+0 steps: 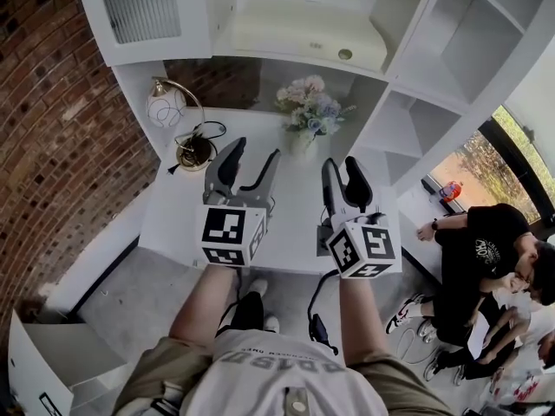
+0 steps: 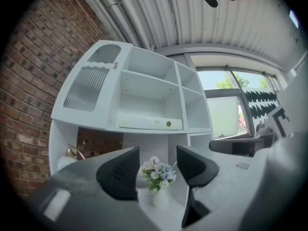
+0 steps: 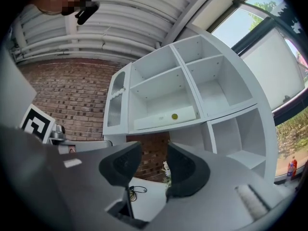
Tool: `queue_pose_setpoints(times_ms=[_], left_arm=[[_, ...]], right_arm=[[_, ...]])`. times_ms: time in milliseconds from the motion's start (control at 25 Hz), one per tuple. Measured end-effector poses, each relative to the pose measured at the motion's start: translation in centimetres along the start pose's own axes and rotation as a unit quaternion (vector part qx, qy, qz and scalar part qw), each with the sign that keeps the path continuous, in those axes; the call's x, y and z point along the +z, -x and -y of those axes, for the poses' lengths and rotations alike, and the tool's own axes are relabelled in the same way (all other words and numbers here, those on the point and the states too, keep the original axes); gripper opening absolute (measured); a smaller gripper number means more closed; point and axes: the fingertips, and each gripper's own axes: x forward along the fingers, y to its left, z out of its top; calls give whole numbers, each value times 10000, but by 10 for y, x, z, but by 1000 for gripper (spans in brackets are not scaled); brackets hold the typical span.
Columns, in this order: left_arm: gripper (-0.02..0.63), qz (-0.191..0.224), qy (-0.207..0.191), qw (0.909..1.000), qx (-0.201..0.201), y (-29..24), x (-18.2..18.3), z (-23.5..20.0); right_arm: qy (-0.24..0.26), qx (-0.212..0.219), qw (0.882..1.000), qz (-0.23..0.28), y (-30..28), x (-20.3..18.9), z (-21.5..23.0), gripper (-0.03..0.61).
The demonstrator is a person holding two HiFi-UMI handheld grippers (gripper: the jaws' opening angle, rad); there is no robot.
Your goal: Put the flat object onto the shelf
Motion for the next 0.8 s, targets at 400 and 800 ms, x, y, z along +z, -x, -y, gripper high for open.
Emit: queue_pose_setpoints(times_ms=[400,800], left_arm=[[119,159,-361,9991,183,32,6,16],[8,283,-708,9967,266,48,14,27]], right_arm=[[323,-84,9994,20,30,0,-7,70],[486,-113,9987,83,48,6,-8,6]])
